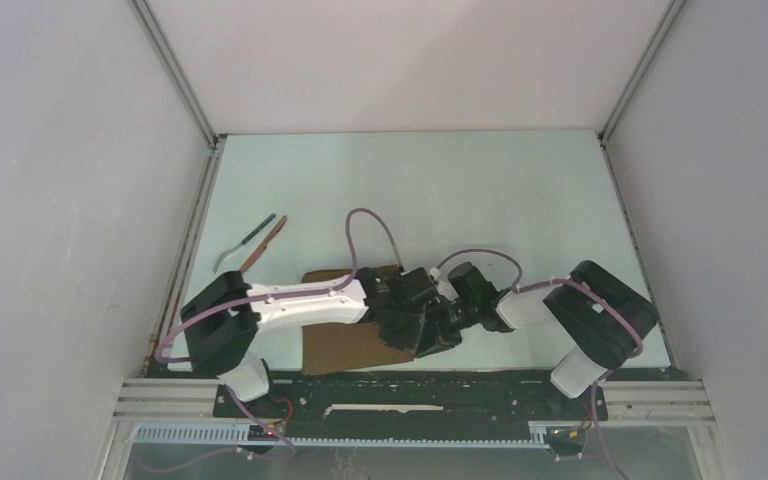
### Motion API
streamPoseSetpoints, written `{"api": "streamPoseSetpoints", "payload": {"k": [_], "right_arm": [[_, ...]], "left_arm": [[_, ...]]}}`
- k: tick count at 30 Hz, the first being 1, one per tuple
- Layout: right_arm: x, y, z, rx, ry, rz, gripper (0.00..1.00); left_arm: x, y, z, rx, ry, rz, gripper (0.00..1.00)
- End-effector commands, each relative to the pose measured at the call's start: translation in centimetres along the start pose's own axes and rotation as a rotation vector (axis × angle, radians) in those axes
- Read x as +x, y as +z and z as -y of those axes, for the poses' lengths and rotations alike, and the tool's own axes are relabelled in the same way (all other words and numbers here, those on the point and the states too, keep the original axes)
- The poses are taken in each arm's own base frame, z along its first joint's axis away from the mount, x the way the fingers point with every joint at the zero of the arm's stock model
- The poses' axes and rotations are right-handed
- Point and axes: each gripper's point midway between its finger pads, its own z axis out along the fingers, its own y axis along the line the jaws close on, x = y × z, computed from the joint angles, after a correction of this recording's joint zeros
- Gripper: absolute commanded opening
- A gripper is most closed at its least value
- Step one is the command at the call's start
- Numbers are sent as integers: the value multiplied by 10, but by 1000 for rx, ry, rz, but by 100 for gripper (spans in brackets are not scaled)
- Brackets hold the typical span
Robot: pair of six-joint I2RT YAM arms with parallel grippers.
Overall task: Fold the napkin into a case and place the utensils inside
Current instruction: Smooth out the lower triangle-folded napkin at the center of the board.
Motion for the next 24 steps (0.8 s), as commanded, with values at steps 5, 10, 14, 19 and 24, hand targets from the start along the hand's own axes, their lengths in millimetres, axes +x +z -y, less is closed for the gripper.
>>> {"api": "streamPoseSetpoints", "payload": {"k": [5, 10, 14, 19, 24], "right_arm": [[2, -30, 14, 125, -71, 48, 45], [-9, -25, -14, 13, -91, 68, 62], [-16, -7, -17, -7, -64, 45, 62], [-13, 12, -5, 33, -47, 32, 55], [-17, 16, 12, 112, -12, 59, 26]], "left_arm": [[-41, -78, -6, 114, -16, 228, 52], [-57, -90, -55, 85, -128, 313, 56], [-67, -102, -94, 89, -245, 401, 64], [-80, -119, -129, 127, -359, 500, 69], [-93, -120, -153, 188, -479, 557, 69]]}}
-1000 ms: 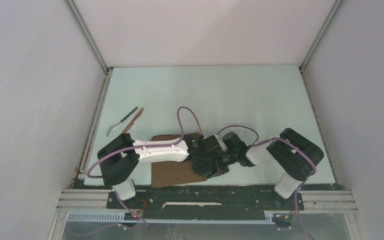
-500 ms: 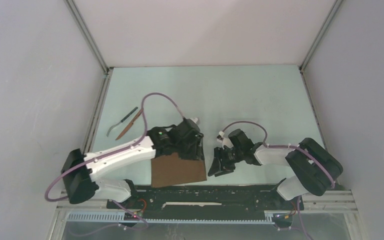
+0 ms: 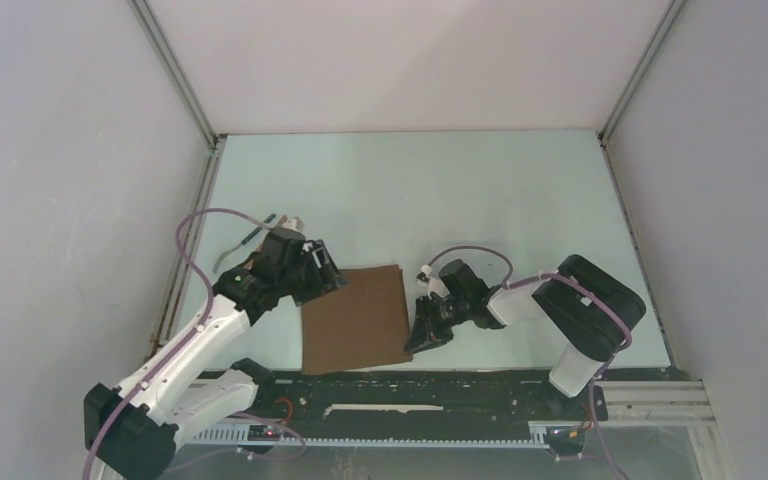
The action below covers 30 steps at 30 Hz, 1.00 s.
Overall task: Fold the napkin into a case and place the utensils inside
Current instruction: Smooth out the lower triangle-folded napkin at the center of the board.
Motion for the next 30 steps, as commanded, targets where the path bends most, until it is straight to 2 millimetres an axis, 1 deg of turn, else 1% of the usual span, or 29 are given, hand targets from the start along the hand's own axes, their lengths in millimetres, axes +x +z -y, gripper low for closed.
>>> {"api": "streamPoseSetpoints", "payload": {"k": [1, 2, 3, 5, 7, 10, 11, 12, 15, 18, 19, 21, 22, 24, 28, 30], "right_arm": [[-9, 3, 29, 151, 24, 77, 20], [-10, 0, 32, 175, 21, 89, 17], [-11, -3, 31, 183, 12, 97, 17], [-17, -10, 22, 165, -17, 117, 29], [-28, -17, 14, 153, -25, 140, 43], [-57, -29, 10, 171, -16, 207, 63], [-68, -32, 10, 177, -18, 233, 73], [-80, -34, 10, 186, -23, 258, 76], [-114, -35, 10, 192, -19, 303, 77], [-145, -31, 14, 222, -13, 334, 76], [-154, -29, 16, 230, -8, 338, 75], [-173, -25, 18, 231, 3, 343, 69], [-177, -21, 23, 230, 20, 334, 66], [-186, -18, 25, 226, 31, 335, 61], [-192, -15, 27, 234, 34, 334, 54], [-195, -15, 30, 244, 39, 339, 46]], "left_arm": [[-18, 5, 0, 81, -56, 44, 69], [-19, 7, -4, 76, -67, 47, 69], [-20, 9, -6, 74, -74, 52, 69], [-24, 13, -10, 66, -88, 60, 69], [-27, 17, -15, 55, -98, 68, 69], [-31, 23, -26, 29, -120, 73, 69], [-31, 24, -28, 27, -127, 70, 69], [-32, 24, -29, 30, -131, 70, 69], [-33, 22, -26, 43, -123, 69, 69], [-34, 15, -19, 72, -113, 61, 69], [-34, 13, -18, 76, -110, 60, 69], [-34, 10, -18, 78, -103, 64, 69], [-33, 8, -18, 75, -101, 67, 69], [-33, 4, -18, 77, -92, 72, 69], [-34, -2, -17, 78, -71, 76, 69], [-35, -4, -17, 79, -64, 79, 69]]}}
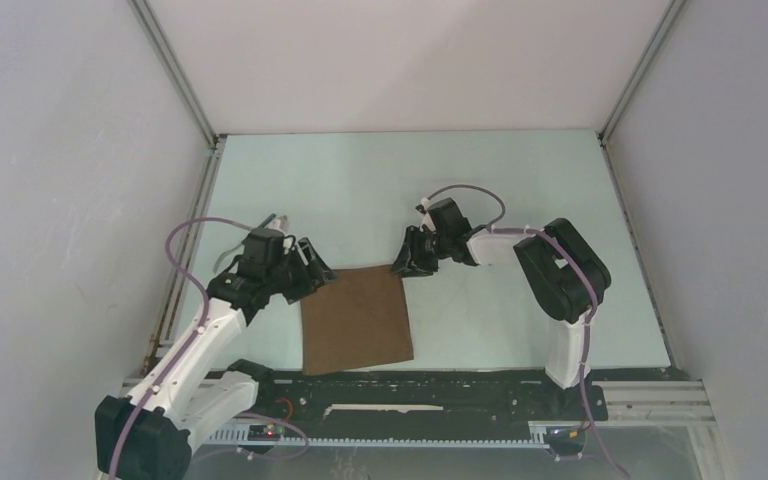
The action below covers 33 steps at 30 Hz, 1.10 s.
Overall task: Fold the napkin into a case and place the utensils inside
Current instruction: Smooth out the lower triangle-folded napkin at the center of the board.
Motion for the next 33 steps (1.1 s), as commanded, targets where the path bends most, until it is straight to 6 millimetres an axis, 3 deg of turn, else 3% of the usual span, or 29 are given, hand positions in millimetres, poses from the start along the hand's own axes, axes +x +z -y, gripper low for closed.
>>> {"api": "streamPoseSetpoints", "payload": {"k": [1, 10, 14, 19, 25, 26, 29, 31, 33], "right_arm": [[-4, 6, 19, 71, 9, 1, 42], [-15, 8, 19, 72, 8, 22, 13], [-22, 0, 27, 91, 24, 15, 0], [-33, -15, 37, 72, -23, -65, 0], [-59, -25, 46, 82, -156, -98, 0], [-66, -26, 49, 94, -166, -96, 1], [-89, -34, 56, 203, -158, -72, 27], [-96, -50, 52, 293, -136, -57, 41], [-94, -73, 30, 314, -136, -34, 52]], "left_arm": [[-13, -14, 13, 39, 54, 36, 69], [-14, -11, 13, 40, 71, 24, 69], [-11, -2, 8, 32, 64, 13, 69], [-13, 15, 25, 117, 23, -21, 67], [-33, 48, 42, 195, -89, -52, 62], [-36, 55, 44, 209, -113, -54, 61], [-46, 73, 45, 211, -169, -53, 58], [-53, 81, 45, 205, -173, -47, 57], [-60, 88, 44, 192, -175, -42, 56]]}}
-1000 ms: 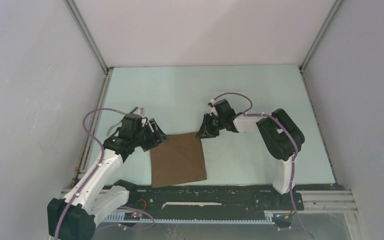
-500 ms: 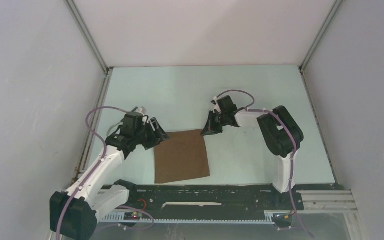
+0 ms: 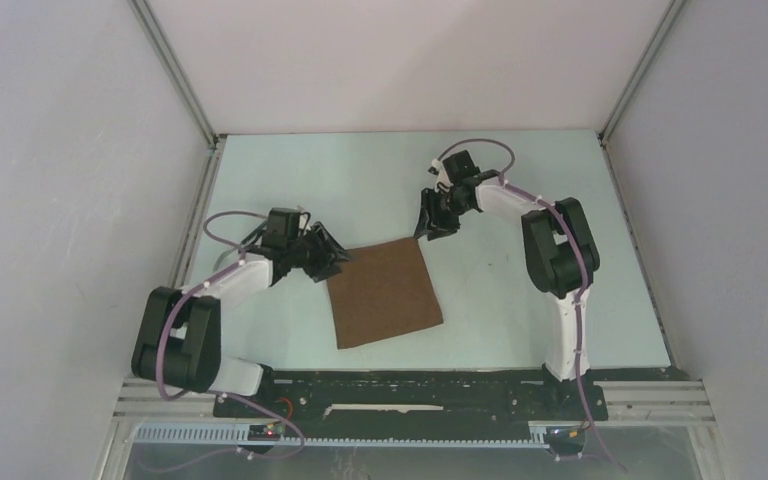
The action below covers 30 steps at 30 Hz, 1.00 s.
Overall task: Fold the napkin into a case and place the utensils inside
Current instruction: Smooth out the lower triangle-folded napkin at the center of the board.
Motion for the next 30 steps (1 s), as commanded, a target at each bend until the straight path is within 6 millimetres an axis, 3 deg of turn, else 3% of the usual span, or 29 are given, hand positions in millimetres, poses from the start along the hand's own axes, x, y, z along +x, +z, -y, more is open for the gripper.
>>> {"api": "streamPoseSetpoints", "payload": {"k": [1, 3, 6, 9, 16, 23, 26, 30], "right_arm": [[4, -55, -18, 116, -27, 9, 57], [22, -67, -33, 86, -37, 4, 64], [57, -73, -75, -162, -48, -45, 66], [87, -70, -89, -310, -36, -74, 63], [130, -55, -74, -398, 12, -98, 59], [171, -39, -40, -328, 66, -113, 57], [174, -42, -45, -329, 58, -119, 56], [167, -55, -56, -340, 45, -89, 57]], "left_arm": [[-41, 3, 39, 119, 4, 77, 56], [-50, 6, 37, 111, -9, 83, 55], [-62, 12, 30, 91, -31, 94, 54], [-66, 23, 26, 75, -48, 81, 52], [-64, 48, 5, 26, -77, 53, 50], [-74, 70, -21, -78, -56, 63, 47], [-83, 59, -16, -117, 6, 114, 49], [-89, 30, 13, -101, 99, 152, 56]]}}
